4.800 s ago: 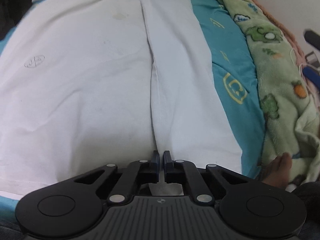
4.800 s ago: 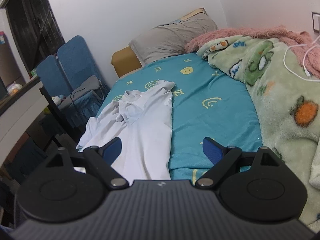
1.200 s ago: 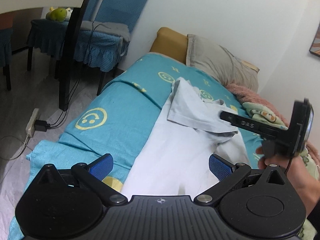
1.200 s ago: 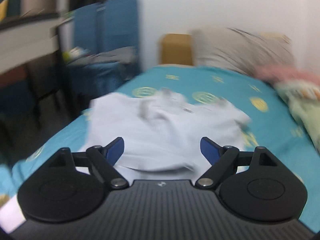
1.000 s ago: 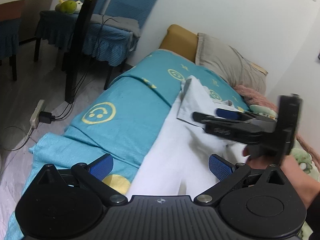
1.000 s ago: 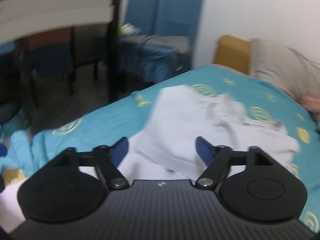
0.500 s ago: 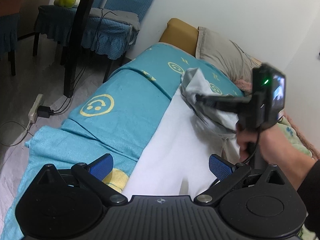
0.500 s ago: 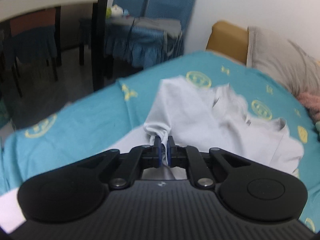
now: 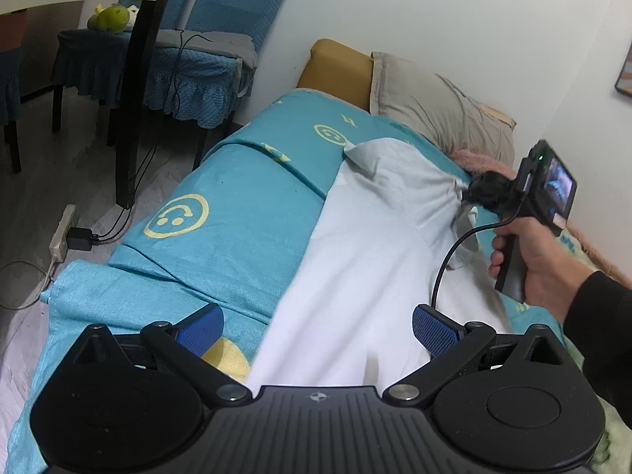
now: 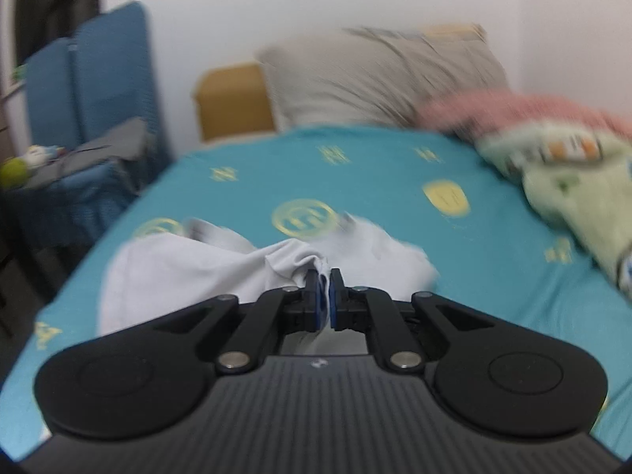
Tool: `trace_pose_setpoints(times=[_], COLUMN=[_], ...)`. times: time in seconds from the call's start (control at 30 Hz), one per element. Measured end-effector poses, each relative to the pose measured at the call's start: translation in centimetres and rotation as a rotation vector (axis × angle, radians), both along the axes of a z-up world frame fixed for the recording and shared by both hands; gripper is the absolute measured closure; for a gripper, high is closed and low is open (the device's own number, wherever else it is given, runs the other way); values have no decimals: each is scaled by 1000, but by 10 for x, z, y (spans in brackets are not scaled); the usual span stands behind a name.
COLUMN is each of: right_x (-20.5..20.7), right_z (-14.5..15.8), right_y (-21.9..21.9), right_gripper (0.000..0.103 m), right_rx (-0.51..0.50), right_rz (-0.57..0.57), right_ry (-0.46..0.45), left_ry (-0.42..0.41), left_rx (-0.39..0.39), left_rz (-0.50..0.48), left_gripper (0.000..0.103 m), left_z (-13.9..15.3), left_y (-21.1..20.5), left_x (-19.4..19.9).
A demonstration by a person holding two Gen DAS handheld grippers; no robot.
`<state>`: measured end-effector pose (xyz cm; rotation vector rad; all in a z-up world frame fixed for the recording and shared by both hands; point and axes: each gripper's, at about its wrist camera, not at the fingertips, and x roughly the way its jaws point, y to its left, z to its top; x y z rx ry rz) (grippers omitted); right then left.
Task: Fold clothes
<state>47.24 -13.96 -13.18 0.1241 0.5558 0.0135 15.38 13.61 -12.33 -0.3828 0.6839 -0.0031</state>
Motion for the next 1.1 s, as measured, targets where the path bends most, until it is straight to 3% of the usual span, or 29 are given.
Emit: trace_pose_setpoints(times=[0.17,0.3,0.33,0.37,0.4,0.43,0.47,0.6,0.83,0.97,1.1], right_x=[-4,-11,-13,-19,-28,-39,-49,-102,-228,-307,-368], right_z=[-28,-20,-15,-10,-2,5,13,52,125,144,145], right_y=[-15,-19,-18,-17,-18,-18,-18,-16,-28,-27,-25], right_gripper=[95,93,88,64,47,21,16,17,17,17,17], right_rx=[58,78,74,79,88,96,105,89,130,135,108], right_rz=[-50,0,22,42,48,53,58,100,127,129,137], right_ry=[14,7,23,34,21,6,-9,-42,-81,-73,-101], left_ry=[32,30,25,21,16,12,8,-25,-80,-145,-148], left_rx=[53,90,102,114,127,139,151,171,133,139,178], left_rz=[-13,-19,-22,-24,-27,-30,-32,-20,-34,-79,-119], left_gripper=[0,0,0,0,0,0,0,0,0,0,0], left_z=[-8,-10,-9,-8,-7,-7,-6,4,30,49,58], left_y=[-7,-12,-13,-15,-16,-17,-19,-21,-20,-31,-44], left_x=[7,9,8,7,7,6,6,-1,-21,-50,-78])
